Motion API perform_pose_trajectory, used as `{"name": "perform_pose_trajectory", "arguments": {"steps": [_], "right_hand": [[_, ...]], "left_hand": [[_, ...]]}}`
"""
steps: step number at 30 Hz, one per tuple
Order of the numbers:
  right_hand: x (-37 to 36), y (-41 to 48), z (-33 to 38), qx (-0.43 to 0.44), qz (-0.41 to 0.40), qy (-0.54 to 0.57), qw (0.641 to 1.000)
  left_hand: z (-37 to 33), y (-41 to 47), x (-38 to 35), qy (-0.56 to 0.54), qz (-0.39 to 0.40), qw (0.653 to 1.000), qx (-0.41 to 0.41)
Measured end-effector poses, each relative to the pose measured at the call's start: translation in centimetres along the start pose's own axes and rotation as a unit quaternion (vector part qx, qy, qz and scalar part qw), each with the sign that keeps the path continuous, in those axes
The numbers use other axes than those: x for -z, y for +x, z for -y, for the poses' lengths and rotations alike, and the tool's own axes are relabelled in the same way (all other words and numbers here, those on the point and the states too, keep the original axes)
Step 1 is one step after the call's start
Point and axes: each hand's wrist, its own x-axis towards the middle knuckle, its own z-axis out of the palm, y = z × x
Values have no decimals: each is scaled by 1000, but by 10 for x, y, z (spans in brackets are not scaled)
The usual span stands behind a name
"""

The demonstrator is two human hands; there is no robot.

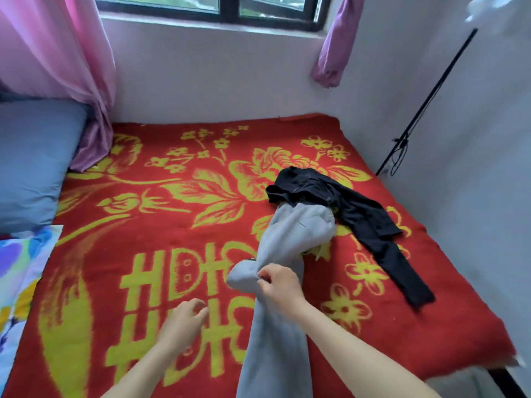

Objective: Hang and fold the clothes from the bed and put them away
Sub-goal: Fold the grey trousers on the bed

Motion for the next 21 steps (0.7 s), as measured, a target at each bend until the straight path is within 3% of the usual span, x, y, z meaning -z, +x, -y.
{"name": "perform_pose_trajectory", "arguments": {"steps": [3,8,14,21], "right_hand": [[-35,-33,44,82,106,20,991],[-92,-68,70,112,224,39,967],[-111,-60,8,-69,213,-70,972],[-87,-42,-72,-204,177,-70,960]], "left_hand": [[39,2,19,-22,-38,997,69],[111,-7,34,-30,-29,988,151],[139,-16,23,-41,-8,984,174],[110,-11,-2,-57,35,993,101]]}}
